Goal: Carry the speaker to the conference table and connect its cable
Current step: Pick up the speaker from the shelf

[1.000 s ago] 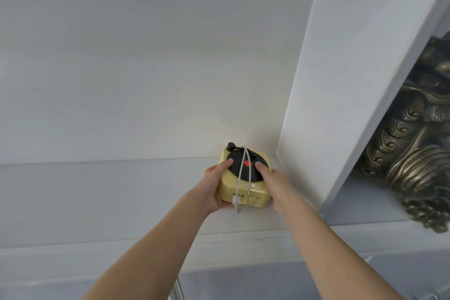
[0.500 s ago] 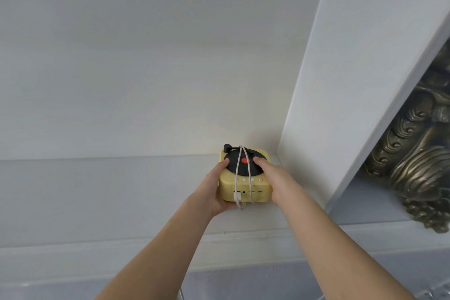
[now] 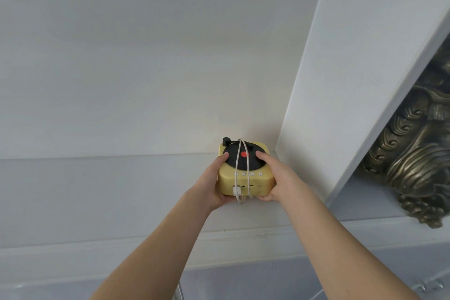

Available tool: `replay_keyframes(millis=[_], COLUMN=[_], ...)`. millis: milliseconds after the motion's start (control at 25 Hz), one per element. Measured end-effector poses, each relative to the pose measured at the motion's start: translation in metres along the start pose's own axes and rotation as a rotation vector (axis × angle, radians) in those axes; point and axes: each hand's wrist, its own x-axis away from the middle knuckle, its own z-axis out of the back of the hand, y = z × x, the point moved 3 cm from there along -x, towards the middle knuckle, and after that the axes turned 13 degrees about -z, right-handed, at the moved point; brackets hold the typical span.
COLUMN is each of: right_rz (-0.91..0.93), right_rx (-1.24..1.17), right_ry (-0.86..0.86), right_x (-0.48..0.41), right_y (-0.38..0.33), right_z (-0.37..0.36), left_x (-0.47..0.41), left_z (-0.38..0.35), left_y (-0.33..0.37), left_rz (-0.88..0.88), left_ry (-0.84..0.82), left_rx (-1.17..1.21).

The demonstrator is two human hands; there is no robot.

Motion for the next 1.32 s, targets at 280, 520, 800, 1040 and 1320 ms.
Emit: replay_keyframes(millis=[280, 520, 800, 1040, 1320], right_rz=[0.085, 0.187, 0.222, 0.262, 0.282], right_rx=[-0.05, -0.045, -0.042, -0.058, -0.101], right_ry=[-0.106, -0.04, -0.025, -0.022, -0.002], right_x=[0.001, 0.002, 0.012, 0.027, 0.053], right_y=[0.007, 0.012, 0.019, 0.03, 0.066], right_z=[-0.002, -0.002, -0.005, 0.004, 0.026], left_x=[0.005, 0.011, 0.019, 0.029, 0.074], left_z=[0.006, 0.01, 0.008, 0.004, -0.004], left_y=[0.009, 0.012, 0.021, 0.021, 0.002], left_rz=[-0.045, -0.033, 0.01, -0.006, -0.029], left_ry=[-0.024, -0.048, -0.069, -0.146, -0.195], left_rx=[-0.101, -0.13, -0.186, -0.259, -0.277])
